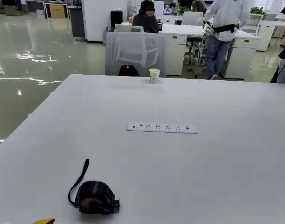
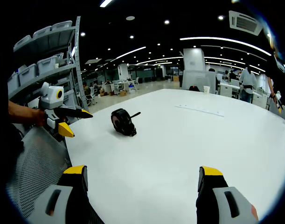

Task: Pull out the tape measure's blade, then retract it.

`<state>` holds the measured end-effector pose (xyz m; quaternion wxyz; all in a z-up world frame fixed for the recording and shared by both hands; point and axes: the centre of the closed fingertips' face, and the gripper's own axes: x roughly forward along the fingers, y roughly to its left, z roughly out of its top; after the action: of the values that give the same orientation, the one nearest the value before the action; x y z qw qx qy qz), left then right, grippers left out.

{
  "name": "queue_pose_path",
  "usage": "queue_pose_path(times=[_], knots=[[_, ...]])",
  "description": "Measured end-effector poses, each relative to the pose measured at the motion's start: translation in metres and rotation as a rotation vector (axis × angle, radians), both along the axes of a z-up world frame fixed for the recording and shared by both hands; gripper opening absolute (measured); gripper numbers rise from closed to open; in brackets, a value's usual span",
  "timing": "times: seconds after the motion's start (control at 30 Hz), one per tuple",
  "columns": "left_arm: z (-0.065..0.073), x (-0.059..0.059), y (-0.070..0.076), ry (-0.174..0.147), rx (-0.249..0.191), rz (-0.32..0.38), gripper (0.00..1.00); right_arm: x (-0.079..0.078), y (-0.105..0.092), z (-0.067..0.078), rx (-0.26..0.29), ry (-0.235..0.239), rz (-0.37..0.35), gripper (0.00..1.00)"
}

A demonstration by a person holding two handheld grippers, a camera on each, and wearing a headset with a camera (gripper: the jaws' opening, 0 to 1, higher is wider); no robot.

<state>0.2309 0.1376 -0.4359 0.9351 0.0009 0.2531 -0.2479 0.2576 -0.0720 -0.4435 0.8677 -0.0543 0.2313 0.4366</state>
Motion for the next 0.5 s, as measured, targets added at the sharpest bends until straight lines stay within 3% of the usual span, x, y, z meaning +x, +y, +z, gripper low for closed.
queue_pose_path(times=[0.07,0.1,0.27,0.5], knots=[[0.0006,0.0025,0.0027,-0.017,0.018,0.010,0.98,0.0000,0.0001,-0.0001,0.000,0.001,0.001,0.98],[-0.0002,0.0003,-0.0002,0.002,-0.003,-0.001,0.97,0.0000,0.0001,-0.0001,0.000,0.001,0.002,0.98],[-0.0003,0.0004,-0.0002,-0.008,0.013,-0.004,0.97,-0.0003,-0.0001,0.0005,0.001,0.001,0.001,0.98],[0.0009,-0.0004,-0.0023,-0.006,-0.003,-0.007,0.97,-0.0009,-0.0005,0.0001,-0.001,0.003,0.001,0.98]])
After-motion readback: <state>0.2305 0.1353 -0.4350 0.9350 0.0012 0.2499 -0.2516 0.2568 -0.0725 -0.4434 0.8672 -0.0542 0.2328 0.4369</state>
